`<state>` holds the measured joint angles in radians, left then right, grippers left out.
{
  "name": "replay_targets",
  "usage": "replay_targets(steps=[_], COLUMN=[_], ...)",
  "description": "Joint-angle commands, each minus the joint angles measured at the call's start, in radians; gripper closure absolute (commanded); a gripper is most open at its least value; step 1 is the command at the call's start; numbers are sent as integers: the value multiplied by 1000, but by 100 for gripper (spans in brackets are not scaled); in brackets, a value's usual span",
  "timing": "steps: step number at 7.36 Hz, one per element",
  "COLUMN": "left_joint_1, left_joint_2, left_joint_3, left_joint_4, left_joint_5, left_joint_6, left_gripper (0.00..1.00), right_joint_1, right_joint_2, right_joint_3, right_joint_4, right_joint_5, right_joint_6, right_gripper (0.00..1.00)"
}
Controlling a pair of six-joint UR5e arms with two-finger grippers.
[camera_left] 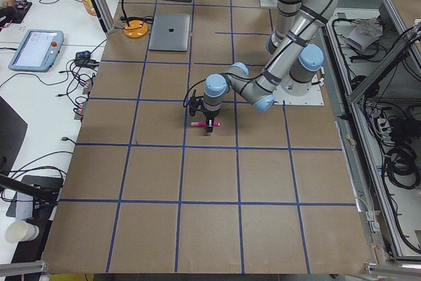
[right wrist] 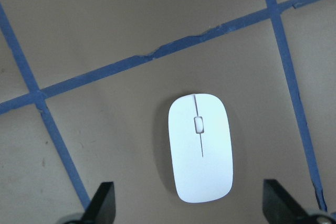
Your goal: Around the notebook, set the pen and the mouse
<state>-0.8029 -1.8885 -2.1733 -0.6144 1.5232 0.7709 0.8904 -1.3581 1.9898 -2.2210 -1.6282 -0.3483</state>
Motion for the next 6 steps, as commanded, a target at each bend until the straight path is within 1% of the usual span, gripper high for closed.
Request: replay_targets(steps=[1, 3, 5, 6], left_joint_1=[1, 1, -22, -30], left_joint_2=[-4, -4, 22, 25], left_joint_3=[6, 7, 9, 9], left_joint_4=[2, 10, 8, 7], left_joint_5=[-3, -9, -2, -5], left_joint_6=[-7, -8, -12, -19], left_gripper=[100, 100, 100, 100], right_joint_1=[-5, -5, -7, -10], right_joint_2=[49, 79, 108, 120], right_joint_3=[23, 23, 23, 23], right_joint_4=[-37, -40, -83, -83], right_joint_5=[-1, -1, -16, -16], right_joint_6=[11, 5, 2, 0], right_gripper=[0, 0, 0, 0])
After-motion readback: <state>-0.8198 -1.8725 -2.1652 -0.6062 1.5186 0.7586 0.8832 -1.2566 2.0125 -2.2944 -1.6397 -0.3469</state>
